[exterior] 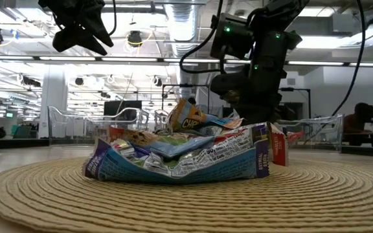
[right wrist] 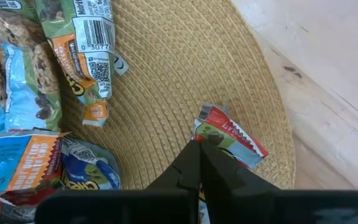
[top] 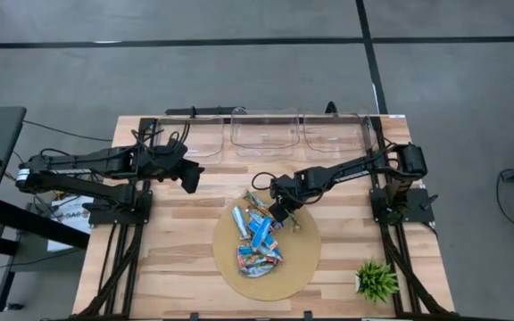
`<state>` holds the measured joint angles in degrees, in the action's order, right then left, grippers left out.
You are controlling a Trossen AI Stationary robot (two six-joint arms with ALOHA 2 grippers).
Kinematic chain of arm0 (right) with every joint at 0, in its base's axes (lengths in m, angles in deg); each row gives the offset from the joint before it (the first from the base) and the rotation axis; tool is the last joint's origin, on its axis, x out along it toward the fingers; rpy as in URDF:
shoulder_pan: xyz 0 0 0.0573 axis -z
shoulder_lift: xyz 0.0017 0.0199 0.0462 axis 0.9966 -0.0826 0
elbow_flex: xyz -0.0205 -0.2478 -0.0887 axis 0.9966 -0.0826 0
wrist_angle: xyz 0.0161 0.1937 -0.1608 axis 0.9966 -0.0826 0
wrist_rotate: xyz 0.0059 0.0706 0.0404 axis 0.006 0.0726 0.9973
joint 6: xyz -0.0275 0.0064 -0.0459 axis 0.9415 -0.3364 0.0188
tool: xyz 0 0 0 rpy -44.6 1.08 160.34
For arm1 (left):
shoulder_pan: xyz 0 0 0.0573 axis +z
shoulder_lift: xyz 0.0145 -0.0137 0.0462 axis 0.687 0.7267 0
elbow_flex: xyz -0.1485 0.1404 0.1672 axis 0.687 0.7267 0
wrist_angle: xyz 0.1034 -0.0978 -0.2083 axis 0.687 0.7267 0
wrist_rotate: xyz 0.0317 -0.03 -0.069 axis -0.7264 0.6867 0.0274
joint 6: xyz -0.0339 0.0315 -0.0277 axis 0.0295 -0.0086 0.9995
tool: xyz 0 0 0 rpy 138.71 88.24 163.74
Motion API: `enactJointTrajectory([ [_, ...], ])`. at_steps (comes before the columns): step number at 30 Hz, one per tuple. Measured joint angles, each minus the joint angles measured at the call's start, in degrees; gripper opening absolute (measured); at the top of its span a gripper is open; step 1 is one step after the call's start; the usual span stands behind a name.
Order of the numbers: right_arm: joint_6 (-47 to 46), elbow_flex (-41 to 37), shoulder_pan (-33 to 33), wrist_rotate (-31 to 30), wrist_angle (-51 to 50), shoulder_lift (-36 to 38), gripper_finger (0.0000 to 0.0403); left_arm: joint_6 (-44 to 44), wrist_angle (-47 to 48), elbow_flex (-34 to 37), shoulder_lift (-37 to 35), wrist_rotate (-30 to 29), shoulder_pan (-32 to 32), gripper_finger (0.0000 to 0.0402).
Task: Pick and place Granola Bars by type
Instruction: Put the red granola bar into the right transparent bin
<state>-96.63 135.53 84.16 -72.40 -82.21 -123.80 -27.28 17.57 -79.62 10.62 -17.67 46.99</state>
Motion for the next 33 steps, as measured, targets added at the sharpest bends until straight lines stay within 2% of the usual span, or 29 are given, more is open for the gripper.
enactJointTrajectory([
  [9,0.0,0.0,0.1,0.3,0.7,0.0,0.0007,-0.3,0.0,0.0,0.0,0.0,0.0,0.0135],
  [17,0.5,1.4,0.1,0.5,2.9,0.8,0.0067,-1.1,0.1,0.0,0.0,0.0,0.0,0.0135],
  [21,2.8,5.0,0.3,0.5,-0.9,1.4,0.0091,-1.1,0.4,0.0,0.0,-0.1,0.0,0.0135],
  [26,5.8,10.3,-0.1,0.2,-13.2,1.4,0.0107,-1.1,0.4,0.0,0.0,-0.2,0.0,0.0135],
  [33,6.0,10.7,-1.9,0.0,-18.4,1.4,0.0123,-2.7,0.5,0.0,0.0,-0.4,0.0,0.0135],
])
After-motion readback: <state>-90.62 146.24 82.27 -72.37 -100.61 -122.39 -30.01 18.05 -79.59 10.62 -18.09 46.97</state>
